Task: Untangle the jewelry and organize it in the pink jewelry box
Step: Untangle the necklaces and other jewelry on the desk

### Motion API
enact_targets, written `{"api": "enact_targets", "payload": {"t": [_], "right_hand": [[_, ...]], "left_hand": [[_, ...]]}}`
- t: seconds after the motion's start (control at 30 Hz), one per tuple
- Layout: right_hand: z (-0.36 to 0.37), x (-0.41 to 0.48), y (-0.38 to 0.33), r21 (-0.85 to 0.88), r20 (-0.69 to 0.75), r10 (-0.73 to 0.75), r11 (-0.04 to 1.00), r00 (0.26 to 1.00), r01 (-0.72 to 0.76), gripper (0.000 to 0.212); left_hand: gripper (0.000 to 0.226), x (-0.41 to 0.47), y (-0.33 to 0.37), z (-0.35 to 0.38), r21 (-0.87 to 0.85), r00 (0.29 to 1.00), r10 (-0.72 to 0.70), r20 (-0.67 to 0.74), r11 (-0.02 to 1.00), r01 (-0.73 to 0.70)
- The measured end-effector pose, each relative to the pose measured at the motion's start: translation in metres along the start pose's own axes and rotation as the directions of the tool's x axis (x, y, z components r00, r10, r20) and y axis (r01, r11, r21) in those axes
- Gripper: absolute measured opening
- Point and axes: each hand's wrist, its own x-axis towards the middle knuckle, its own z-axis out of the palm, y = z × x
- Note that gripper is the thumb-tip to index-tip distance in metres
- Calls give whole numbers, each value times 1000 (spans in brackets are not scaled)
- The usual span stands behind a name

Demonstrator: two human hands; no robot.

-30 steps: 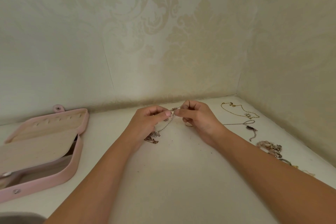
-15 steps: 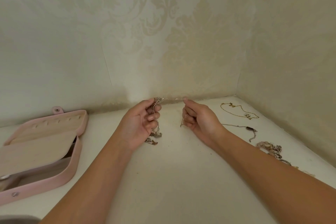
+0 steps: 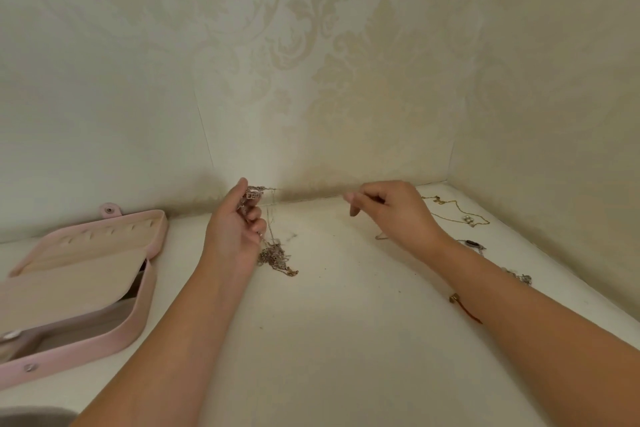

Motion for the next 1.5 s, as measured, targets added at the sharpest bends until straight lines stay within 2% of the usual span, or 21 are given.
{"api": "enact_targets", "payload": {"t": [0.1,0.17,0.23,0.3,0.4,0.47,0.5,0.57,0.63,0.7,0.8,0.93,1.13,1.33,1.5], "right_hand": [[-12,4,-4,14,-54,11,1000,998,-11,39],[-16,8,-1,-82,-52,50,995,997,-54,42],[-18,11,3,-224,-42,122,966,992,-129,43],[-22,14,6,-322,2,232,921,973,-219,41],[-24,14,9,-464,143,399,836,906,-295,36],[-19,13,12,-488,132,348,838,928,-245,28],[-16,12,13,-444,98,258,876,961,-189,23],[-11,10,4,-235,96,105,969,990,-80,16],[-7,9,-6,37,195,47,998,980,-55,17],[-1,6,-13,147,287,26,987,957,-70,19],[8,1,-16,147,312,32,986,949,-82,12],[13,0,-17,175,246,60,979,967,-105,5],[17,-2,-19,266,234,63,956,970,-126,6],[16,-2,-17,211,154,61,973,986,-93,6],[14,0,-18,295,138,112,944,984,-149,3]], "left_hand": [[24,-3,-3,2,53,999,7,48,999,-9],[25,-6,-5,5,105,997,7,81,994,-15],[24,-9,-9,7,233,990,33,137,970,-65],[22,-12,-14,10,348,979,47,200,930,-115],[22,-13,-16,9,487,962,56,265,854,-184],[25,-13,-18,9,566,950,43,309,795,-220],[27,-14,-20,9,602,945,31,326,764,-232],[28,-17,-24,10,643,934,17,357,721,-259],[28,-19,-26,11,662,926,12,377,696,-278],[27,-20,-27,12,667,924,15,381,688,-286],[27,-17,-27,9,669,922,27,387,679,-301],[31,-15,-29,8,686,923,59,379,652,-323],[29,-14,-28,7,686,919,45,391,651,-324],[28,-16,-28,10,684,915,21,403,657,-317],[14,-19,-25,10,705,925,1,379,648,-289]]}}
